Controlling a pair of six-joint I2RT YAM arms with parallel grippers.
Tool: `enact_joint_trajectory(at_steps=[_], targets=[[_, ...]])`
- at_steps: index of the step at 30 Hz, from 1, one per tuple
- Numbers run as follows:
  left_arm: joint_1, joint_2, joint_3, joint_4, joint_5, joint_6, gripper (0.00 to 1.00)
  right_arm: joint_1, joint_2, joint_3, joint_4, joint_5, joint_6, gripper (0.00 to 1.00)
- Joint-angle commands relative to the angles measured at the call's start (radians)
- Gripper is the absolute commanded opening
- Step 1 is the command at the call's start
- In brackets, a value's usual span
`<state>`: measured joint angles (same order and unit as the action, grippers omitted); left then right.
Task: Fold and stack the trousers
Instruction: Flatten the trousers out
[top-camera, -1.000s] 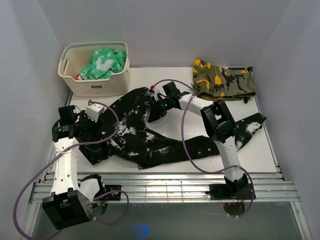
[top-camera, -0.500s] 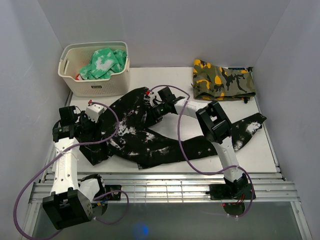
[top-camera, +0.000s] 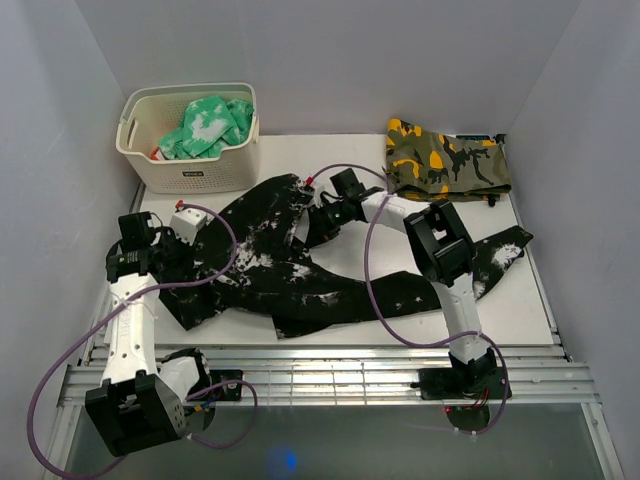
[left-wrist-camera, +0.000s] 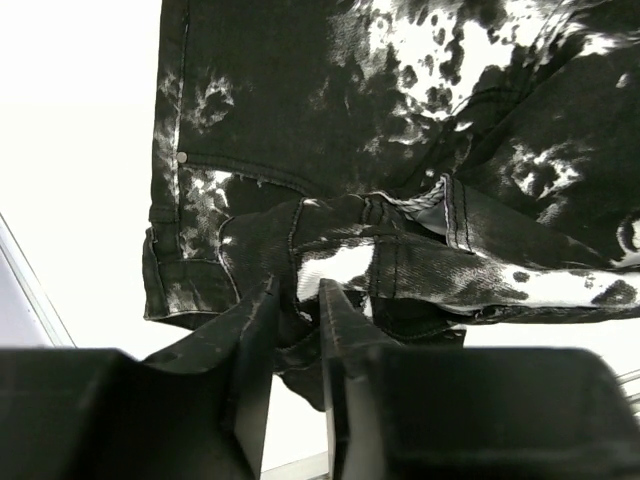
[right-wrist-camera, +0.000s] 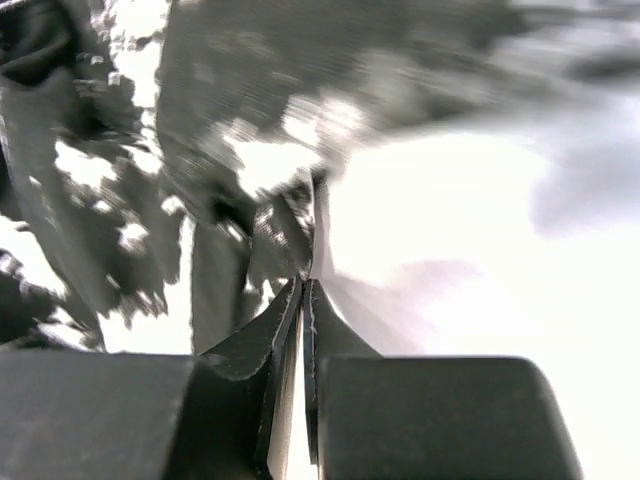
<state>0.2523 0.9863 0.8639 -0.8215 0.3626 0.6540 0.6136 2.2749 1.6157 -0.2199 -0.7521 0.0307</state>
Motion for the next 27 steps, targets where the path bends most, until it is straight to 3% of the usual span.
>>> enact_joint_trajectory(at_steps=[1,5,8,15,27], targets=[[0.01,0.009,-0.009,0.044,-0.004,0.004,0.32,-0.115,-0.124,-0.007,-0.094,0.088,-0.109,0.08],[0.011,0.012,-0.016,0.058,0.001,0.013,0.21,-0.199,-0.207,-0.013,-0.142,0.126,-0.164,0.08],[0.011,0.011,-0.028,0.079,-0.022,0.033,0.0,-0.233,-0.288,-0.034,-0.191,0.174,-0.233,0.08],[0.013,0.008,-0.055,0.157,-0.067,0.119,0.0,-0.354,-0.512,-0.122,-0.268,0.382,-0.441,0.08],[0.091,0.02,-0.167,0.216,-0.119,0.311,0.0,-0.652,-0.773,-0.26,-0.361,0.543,-0.823,0.08]])
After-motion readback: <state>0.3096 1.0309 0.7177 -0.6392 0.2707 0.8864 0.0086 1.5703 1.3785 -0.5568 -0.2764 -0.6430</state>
